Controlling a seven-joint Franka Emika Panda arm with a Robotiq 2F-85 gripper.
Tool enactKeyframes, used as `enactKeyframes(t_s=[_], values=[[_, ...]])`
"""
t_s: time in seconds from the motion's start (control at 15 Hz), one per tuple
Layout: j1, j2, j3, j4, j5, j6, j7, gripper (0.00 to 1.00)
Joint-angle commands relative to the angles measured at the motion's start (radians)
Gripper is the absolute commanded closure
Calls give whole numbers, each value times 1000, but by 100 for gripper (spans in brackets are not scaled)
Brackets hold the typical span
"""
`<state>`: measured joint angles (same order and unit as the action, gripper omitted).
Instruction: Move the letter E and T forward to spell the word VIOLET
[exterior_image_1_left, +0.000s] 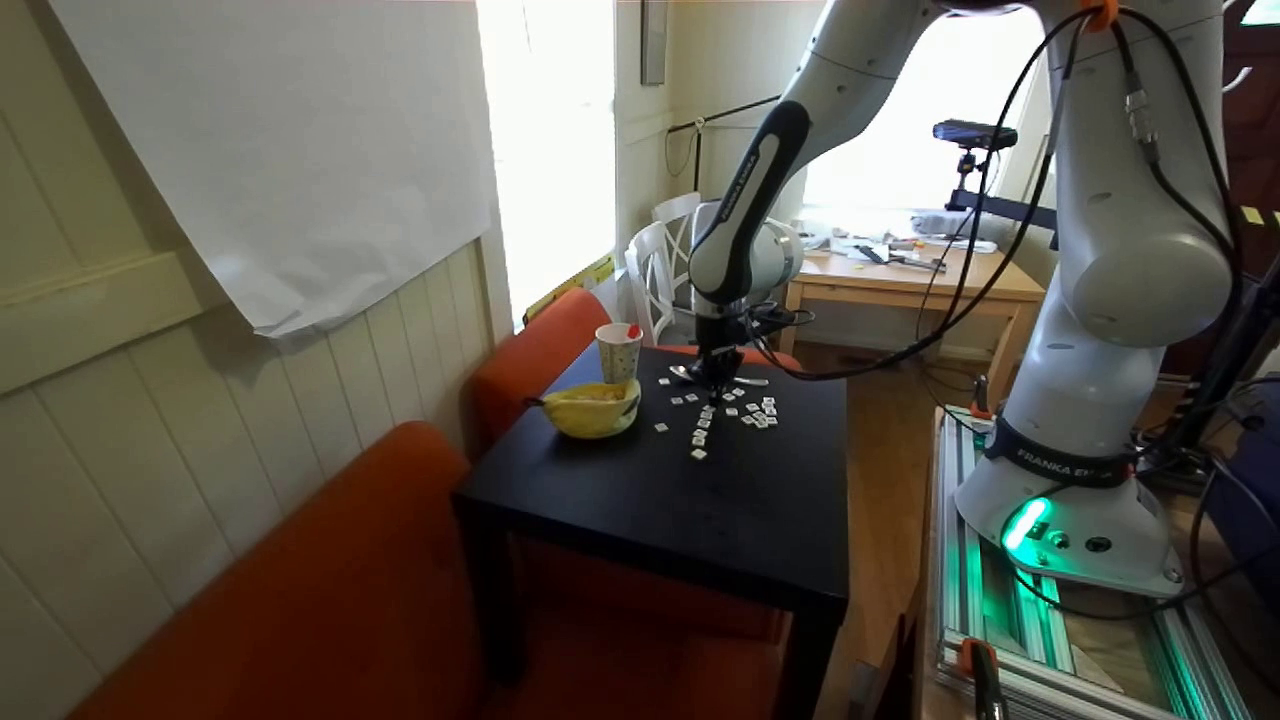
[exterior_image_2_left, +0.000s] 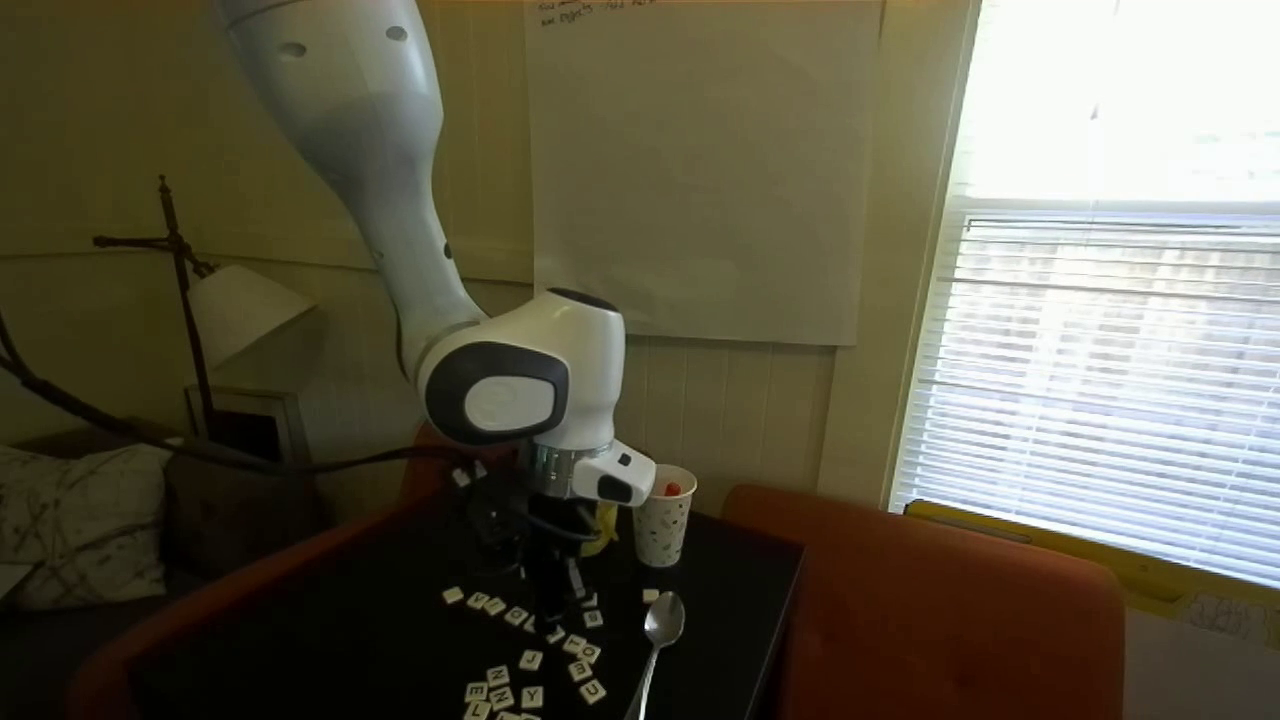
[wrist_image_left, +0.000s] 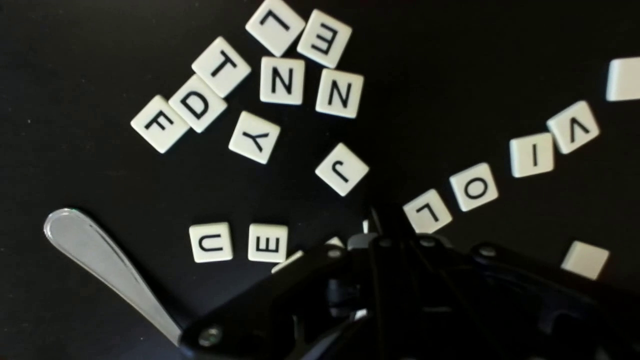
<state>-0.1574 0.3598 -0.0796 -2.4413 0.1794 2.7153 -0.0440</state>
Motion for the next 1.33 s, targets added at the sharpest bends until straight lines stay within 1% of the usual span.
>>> enactKeyframes(t_s=[0.0,0.33,0.67,0.8,1.07,1.27], values=[[7,28,-8,25,-39,-10,6,97],[0,40,-4,34,-39,-25,0,97],[9,51,-14,50,-40,-55,33,97],[18,55,-23,57,-38,-74,68,97],[36,63,-40,71,-23,-105,183,97],[33,62,-32,82,12,-144,247,97]])
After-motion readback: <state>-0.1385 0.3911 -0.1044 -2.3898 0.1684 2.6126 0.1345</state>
